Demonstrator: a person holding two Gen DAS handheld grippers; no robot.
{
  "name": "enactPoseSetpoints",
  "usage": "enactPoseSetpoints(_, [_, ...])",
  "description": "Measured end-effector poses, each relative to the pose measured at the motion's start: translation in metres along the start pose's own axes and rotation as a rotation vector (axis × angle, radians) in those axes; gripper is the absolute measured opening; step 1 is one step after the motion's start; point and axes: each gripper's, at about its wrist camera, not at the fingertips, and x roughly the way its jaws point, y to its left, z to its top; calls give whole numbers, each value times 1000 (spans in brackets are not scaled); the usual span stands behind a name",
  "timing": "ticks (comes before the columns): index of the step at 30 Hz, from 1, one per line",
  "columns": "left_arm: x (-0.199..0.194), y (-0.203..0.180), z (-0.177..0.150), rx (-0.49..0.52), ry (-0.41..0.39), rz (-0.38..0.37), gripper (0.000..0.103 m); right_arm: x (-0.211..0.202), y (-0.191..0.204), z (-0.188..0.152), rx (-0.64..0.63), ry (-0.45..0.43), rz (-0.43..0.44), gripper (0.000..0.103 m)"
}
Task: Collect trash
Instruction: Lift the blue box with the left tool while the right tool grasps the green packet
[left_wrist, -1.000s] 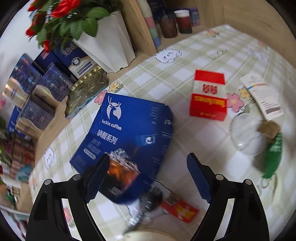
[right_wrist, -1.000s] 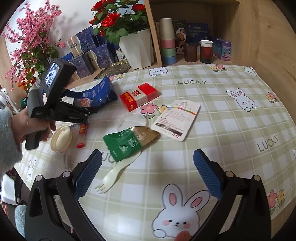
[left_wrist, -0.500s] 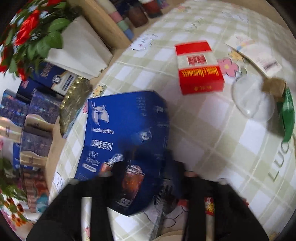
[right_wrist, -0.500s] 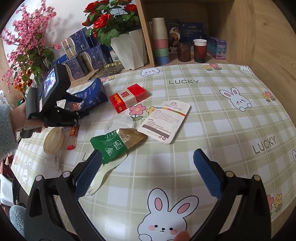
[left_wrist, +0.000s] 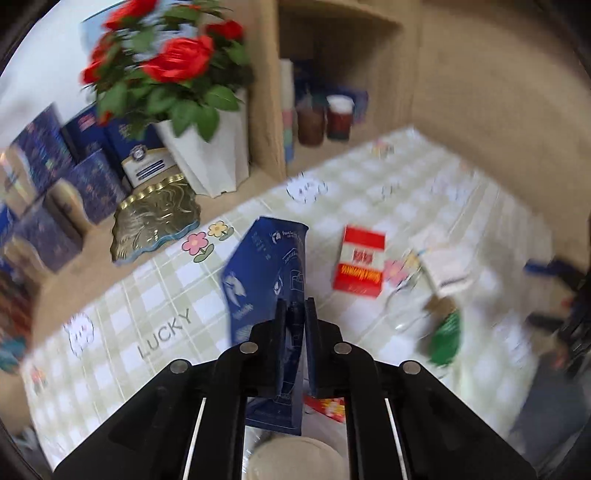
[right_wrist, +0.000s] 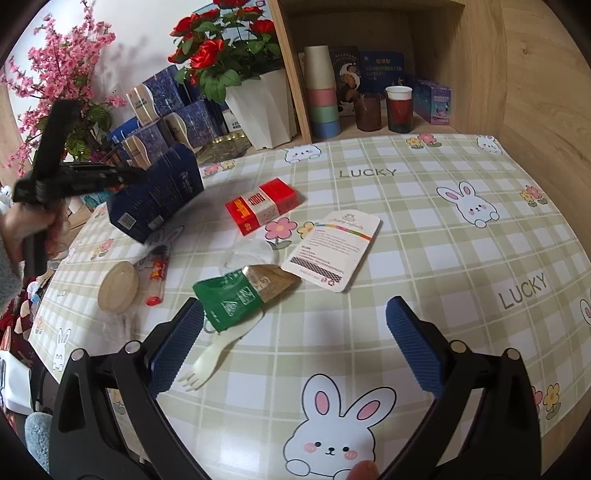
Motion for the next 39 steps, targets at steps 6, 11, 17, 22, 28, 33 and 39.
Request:
enactPoseSetpoints(6, [-24,37,-15,-287,-37,-120,9,-4,11,-2,-12,5,15,97])
enactPoseSetpoints(11, [-33,72,-33,-464,-58,-139,10,-2,16,-3,-25,19,14,97])
enactPoseSetpoints(17, [-28,85,-36,-440,29,-78,17,2,17,0,-22,19,17,97])
enactPoseSetpoints(22, [-6,66,-48,-371,86,-70,22,11,19,-3,-25,37,20,97])
enactPoseSetpoints(28, [-15,67,-53,-403,7,-1,20,36,18,-9,-14,96,34,97])
enactPoseSetpoints(33, [-38,65,-51,-422,-77,-4,20,68,13,-8,149,130,98,97])
enactPoseSetpoints(39, [-72,42,-53,-376,-149,22,20,101,8,3,358,141,99,88])
